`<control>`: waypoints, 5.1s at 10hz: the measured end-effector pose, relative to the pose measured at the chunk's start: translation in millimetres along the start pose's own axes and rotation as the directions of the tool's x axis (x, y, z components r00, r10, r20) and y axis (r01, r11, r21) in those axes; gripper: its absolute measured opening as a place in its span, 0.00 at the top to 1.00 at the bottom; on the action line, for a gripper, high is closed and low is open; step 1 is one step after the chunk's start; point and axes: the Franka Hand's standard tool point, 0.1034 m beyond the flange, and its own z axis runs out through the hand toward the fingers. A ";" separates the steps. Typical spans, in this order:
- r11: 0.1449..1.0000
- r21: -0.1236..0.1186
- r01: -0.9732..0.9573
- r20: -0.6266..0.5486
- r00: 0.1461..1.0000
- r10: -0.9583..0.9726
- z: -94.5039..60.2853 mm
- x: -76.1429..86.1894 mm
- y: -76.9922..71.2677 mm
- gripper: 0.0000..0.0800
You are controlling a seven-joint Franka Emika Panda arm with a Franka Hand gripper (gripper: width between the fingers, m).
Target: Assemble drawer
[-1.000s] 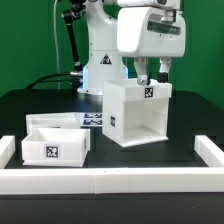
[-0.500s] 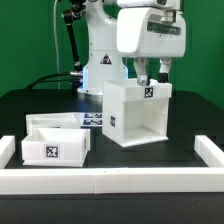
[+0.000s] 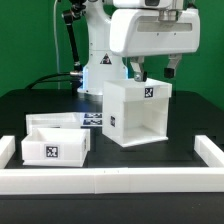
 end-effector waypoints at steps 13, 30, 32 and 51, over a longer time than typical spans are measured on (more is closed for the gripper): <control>0.990 0.041 -0.134 -0.028 0.990 0.135 11.6 -42.2 -62.4 0.19; 0.990 0.058 -0.131 0.005 0.991 0.131 41.2 -72.0 -84.0 0.95; 0.990 0.058 -0.131 0.005 0.991 0.131 41.2 -72.0 -84.0 0.95; 0.918 0.086 -0.388 -0.195 0.897 0.398 36.9 77.8 8.2 0.95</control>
Offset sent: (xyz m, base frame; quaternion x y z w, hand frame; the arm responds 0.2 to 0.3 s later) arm -0.0457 0.0237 0.0084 0.0055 0.0117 0.0624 0.9980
